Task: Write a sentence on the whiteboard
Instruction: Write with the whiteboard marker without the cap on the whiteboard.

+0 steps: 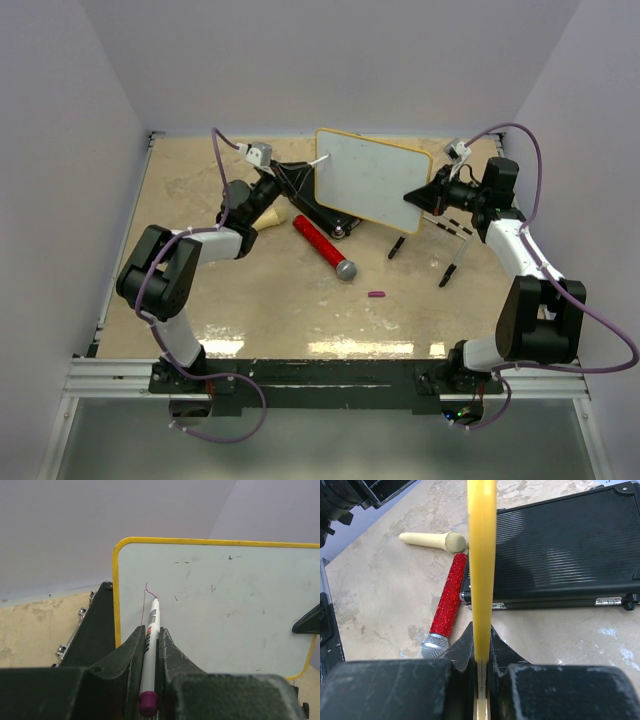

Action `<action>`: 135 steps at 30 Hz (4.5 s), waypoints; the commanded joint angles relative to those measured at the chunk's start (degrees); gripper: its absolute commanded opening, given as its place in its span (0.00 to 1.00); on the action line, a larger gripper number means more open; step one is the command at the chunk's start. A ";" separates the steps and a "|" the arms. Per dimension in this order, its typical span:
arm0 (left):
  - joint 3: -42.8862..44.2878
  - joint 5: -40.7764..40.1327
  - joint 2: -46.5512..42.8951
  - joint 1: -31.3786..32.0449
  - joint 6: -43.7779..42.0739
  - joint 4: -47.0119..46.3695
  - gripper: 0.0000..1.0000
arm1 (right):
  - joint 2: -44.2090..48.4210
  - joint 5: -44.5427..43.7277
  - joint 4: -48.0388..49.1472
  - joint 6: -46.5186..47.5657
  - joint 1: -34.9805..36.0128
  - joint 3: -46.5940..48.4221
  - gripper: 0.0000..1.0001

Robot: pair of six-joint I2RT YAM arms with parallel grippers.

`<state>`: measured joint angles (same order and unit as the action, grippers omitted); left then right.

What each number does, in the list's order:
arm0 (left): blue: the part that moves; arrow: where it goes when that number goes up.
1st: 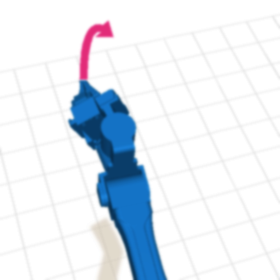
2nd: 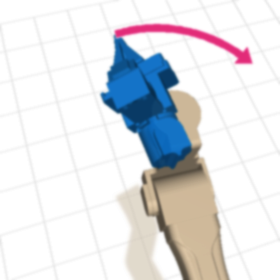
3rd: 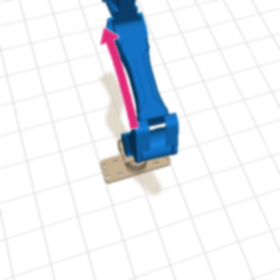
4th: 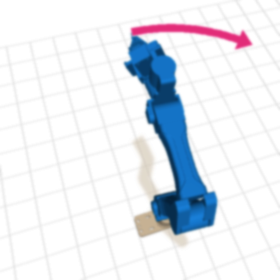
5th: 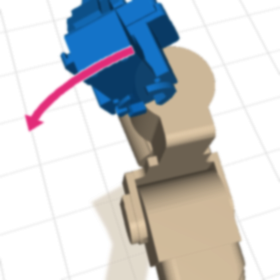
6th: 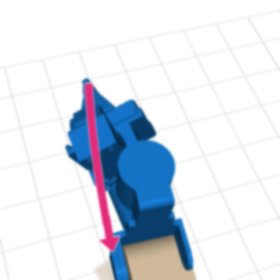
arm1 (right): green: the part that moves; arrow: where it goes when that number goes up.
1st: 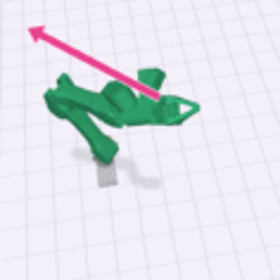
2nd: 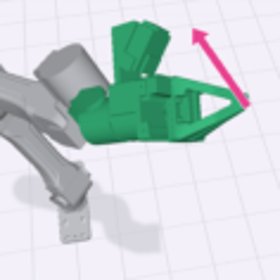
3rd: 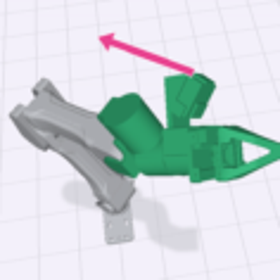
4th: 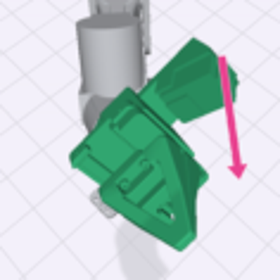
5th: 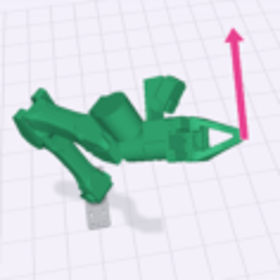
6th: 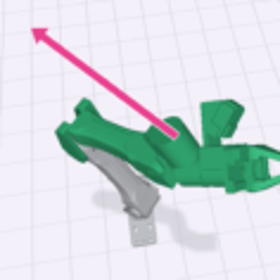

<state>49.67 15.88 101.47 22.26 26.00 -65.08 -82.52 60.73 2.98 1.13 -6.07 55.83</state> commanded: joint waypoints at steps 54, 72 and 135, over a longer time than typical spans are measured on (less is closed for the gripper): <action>1.83 6.62 3.03 -0.82 -1.39 4.78 0.00 | -0.71 -0.17 -0.96 2.04 0.35 1.65 0.00; 2.01 -0.50 0.31 -1.34 -4.03 6.28 0.00 | -0.71 -0.17 -0.96 2.13 0.35 1.65 0.00; -13.46 3.20 -16.30 -0.02 -1.04 1.19 0.00 | -0.36 -0.44 -1.93 3.97 0.35 2.00 0.00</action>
<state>37.47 20.29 85.84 21.91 24.53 -58.96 -83.24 60.62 3.01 3.09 -6.02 56.03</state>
